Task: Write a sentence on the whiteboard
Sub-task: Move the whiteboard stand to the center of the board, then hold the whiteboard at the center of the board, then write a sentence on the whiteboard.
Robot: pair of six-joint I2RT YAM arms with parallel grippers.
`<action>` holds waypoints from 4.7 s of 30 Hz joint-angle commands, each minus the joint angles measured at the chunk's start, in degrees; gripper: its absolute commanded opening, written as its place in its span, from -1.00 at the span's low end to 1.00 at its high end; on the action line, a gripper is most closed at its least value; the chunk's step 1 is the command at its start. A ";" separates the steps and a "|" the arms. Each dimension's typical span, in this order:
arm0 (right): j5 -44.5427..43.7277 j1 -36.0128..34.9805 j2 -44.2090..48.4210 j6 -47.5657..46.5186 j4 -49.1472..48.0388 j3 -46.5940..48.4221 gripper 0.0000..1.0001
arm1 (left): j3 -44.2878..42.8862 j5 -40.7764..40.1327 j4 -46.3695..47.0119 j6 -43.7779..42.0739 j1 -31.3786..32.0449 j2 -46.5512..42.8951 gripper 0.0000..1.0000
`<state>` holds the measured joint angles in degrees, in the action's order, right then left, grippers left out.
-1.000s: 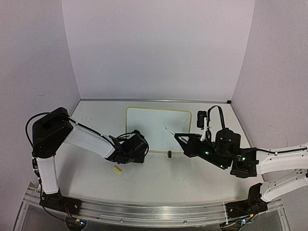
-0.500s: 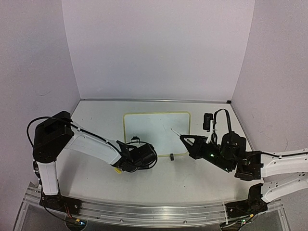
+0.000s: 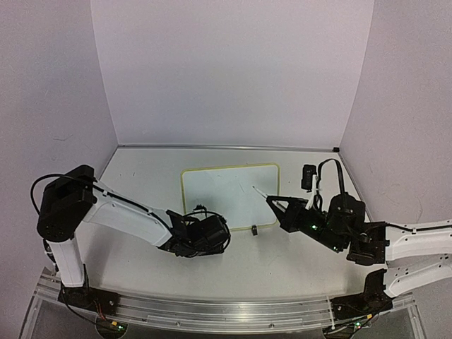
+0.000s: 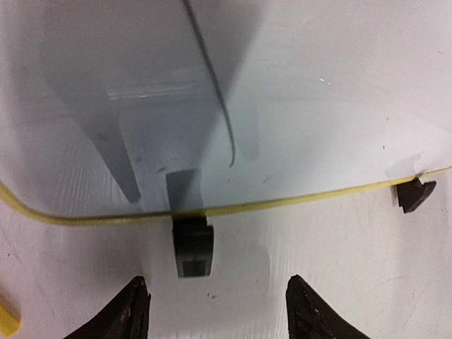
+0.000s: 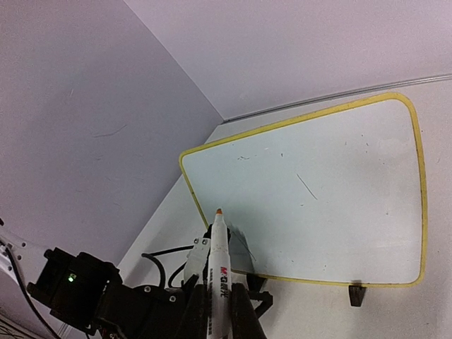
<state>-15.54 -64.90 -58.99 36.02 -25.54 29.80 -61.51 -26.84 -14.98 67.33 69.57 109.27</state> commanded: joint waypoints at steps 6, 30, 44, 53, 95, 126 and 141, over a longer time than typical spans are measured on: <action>-0.75 -0.15 3.04 -1.57 1.51 0.73 -1.00 | 4.92 7.88 1.44 -5.40 0.48 -11.86 0.67; 6.26 -0.18 -1.47 -4.36 2.46 6.40 -1.00 | -11.90 58.04 -22.19 -52.58 -39.76 -27.24 0.71; 26.04 5.49 -16.92 -6.31 -2.70 16.64 -1.00 | -9.30 70.27 -11.15 -67.23 -44.54 -21.53 0.66; 30.84 7.97 -27.57 -6.78 -5.44 23.76 -1.00 | -7.67 74.09 -7.62 -70.87 -44.69 -18.00 0.40; 21.83 9.14 -43.30 -8.51 -9.55 33.55 -1.00 | -7.41 66.48 -10.03 -80.02 -44.78 -14.87 -1.00; 17.84 9.18 -46.81 -8.26 -10.85 35.07 -1.00 | -7.39 66.64 -10.69 -81.05 -44.78 -14.87 -1.00; 22.11 9.18 -48.66 -7.26 -10.58 33.60 -1.00 | -7.41 66.57 -10.66 -81.14 -44.78 -14.96 -1.00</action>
<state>5.74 -55.92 -106.49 28.50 -35.07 63.35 -69.21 44.85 -25.04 -13.56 25.45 95.66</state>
